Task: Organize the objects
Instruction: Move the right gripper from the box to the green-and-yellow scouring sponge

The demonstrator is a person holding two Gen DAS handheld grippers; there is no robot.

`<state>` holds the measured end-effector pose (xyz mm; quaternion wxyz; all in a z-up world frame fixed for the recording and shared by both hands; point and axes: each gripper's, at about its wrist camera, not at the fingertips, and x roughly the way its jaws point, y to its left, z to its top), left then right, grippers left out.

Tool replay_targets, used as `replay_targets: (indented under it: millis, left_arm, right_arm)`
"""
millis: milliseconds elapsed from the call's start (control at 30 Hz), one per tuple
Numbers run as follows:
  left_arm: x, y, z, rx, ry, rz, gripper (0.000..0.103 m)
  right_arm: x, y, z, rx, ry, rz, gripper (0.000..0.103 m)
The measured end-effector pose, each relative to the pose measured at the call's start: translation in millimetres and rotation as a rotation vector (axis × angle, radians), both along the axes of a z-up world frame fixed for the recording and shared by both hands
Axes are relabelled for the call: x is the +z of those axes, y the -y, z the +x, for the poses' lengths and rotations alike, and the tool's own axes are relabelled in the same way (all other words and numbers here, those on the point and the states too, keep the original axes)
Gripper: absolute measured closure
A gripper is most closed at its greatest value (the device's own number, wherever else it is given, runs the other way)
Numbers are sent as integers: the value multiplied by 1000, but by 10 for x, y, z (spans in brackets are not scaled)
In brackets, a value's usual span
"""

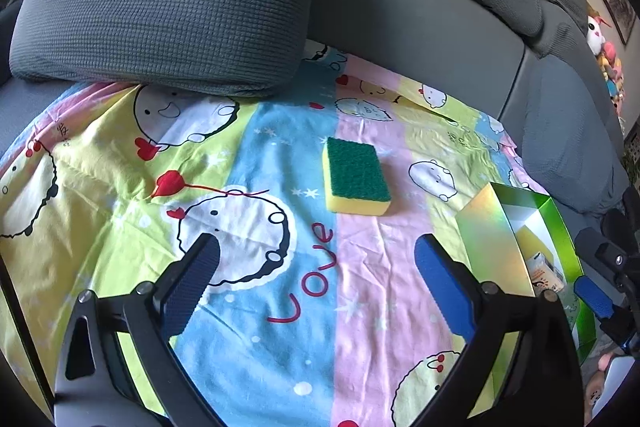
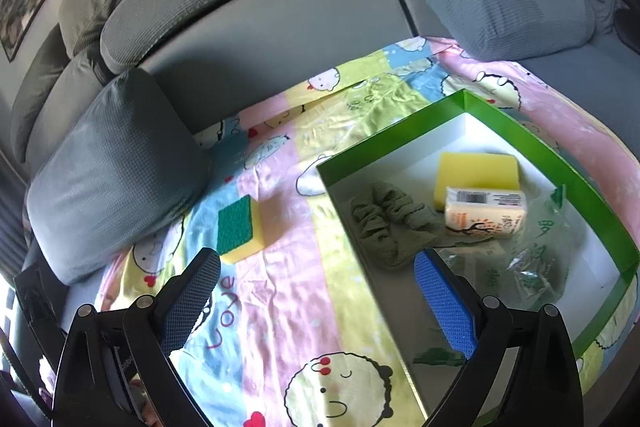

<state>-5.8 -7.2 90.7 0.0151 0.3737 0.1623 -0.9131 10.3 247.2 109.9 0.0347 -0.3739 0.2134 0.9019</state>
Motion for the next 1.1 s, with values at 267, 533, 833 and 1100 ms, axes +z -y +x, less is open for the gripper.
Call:
replay_targets:
  millis: [267, 533, 833, 1100]
  left_arm:
    - [-79, 200, -43, 68, 42, 24, 6]
    - [-179, 362, -78, 144, 109, 48, 6]
    - [-280, 595, -77, 235, 179, 85, 6]
    - [-319, 636, -90, 252, 208, 118, 6]
  right_arm:
    - [-66, 330, -215, 118, 0, -20, 5]
    - [-225, 718, -658, 280, 6, -106, 5]
    - [-743, 907, -1361, 267, 112, -156, 5]
    - [-1030, 1031, -1598, 237, 151, -31, 5]
